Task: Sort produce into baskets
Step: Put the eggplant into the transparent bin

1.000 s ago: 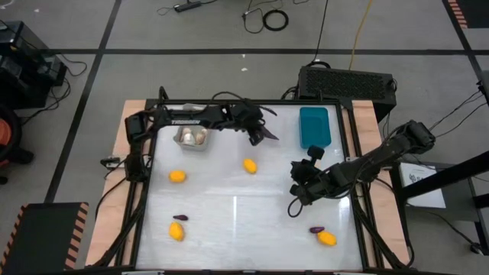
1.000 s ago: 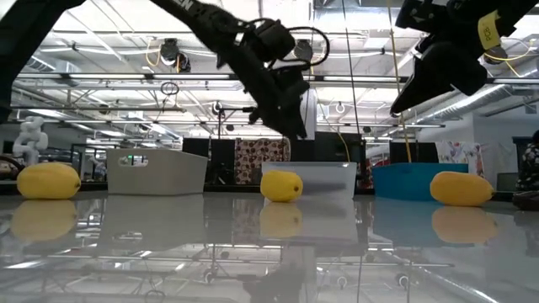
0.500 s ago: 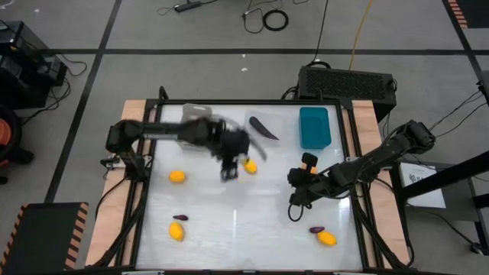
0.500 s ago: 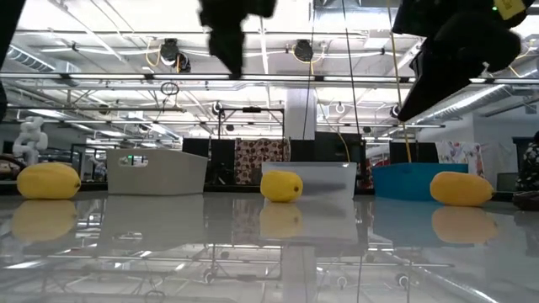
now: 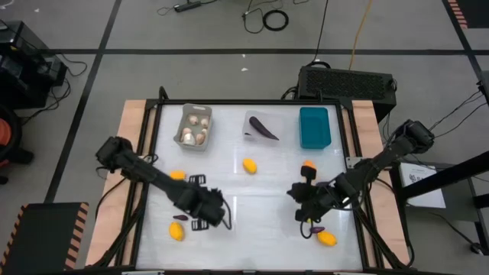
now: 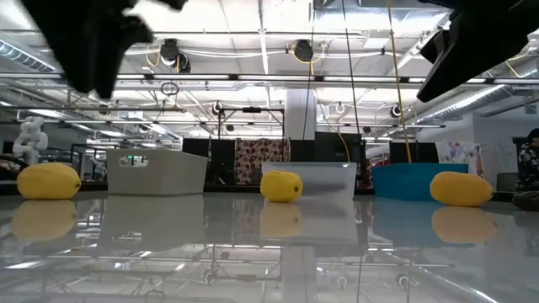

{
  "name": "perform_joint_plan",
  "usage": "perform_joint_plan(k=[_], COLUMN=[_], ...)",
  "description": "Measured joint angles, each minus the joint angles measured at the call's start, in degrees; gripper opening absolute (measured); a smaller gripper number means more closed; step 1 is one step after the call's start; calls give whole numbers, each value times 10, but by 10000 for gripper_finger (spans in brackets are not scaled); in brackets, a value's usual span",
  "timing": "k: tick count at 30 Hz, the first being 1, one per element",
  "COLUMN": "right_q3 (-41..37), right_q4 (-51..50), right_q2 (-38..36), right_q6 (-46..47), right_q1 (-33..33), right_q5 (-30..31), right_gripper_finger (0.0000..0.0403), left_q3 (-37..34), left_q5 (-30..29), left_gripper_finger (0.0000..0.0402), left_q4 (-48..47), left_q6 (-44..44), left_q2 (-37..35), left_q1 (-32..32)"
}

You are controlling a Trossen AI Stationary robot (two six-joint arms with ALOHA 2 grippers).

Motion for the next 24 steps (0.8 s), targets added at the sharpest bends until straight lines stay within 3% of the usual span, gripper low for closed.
perform_joint_plan(k=[11, 24], right_q3=[0, 0], right_q4=[10, 24], right_q2=[0, 0], right_q6=[34, 60], right_q1=[19, 58], right_q5=[0, 2], right_gripper_finger=[0, 0], left_q3=[-128, -171], left_q5=[79, 111], left_gripper_finger=[171, 171], left_q4=[67, 121], left_q6=[-123, -126], left_q2=[0, 1], left_q1=[-51, -79])
